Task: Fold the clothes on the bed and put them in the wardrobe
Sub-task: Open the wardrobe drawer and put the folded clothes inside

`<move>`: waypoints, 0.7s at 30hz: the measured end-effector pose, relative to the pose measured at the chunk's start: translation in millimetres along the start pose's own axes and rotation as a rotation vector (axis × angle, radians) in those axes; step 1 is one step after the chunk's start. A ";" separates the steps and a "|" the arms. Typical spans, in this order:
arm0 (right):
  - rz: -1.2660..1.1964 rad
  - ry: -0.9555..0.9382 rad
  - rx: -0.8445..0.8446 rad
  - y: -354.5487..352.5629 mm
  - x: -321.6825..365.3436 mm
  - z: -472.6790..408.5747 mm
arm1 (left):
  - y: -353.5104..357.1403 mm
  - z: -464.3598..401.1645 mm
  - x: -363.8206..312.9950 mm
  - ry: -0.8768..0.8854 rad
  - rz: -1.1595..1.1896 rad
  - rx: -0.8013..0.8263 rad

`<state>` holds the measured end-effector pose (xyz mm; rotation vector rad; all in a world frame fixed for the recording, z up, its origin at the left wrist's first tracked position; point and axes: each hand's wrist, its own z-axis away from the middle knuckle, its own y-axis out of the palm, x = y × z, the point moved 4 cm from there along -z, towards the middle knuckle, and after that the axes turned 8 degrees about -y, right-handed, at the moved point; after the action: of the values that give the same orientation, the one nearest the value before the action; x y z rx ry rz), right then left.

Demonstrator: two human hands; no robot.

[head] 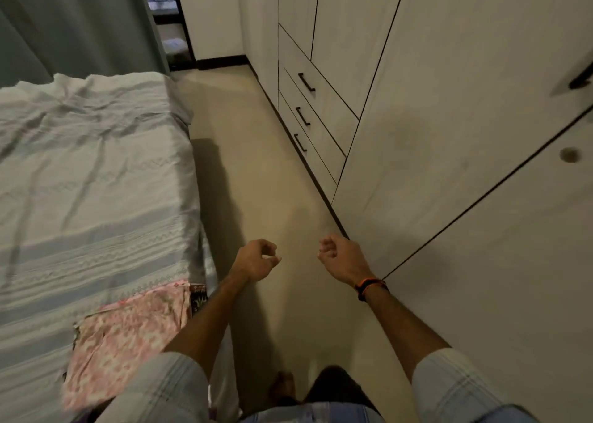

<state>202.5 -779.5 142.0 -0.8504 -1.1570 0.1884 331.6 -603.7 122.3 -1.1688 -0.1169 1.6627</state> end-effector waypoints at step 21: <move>0.022 0.030 -0.018 -38.0 22.6 -430.3 | -156.3 -360.1 -174.4 0.032 -0.278 -0.029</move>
<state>571.3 -1004.8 125.0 -0.8792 -1.1229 0.1831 696.2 -830.3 136.2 -1.1446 -0.2716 1.4015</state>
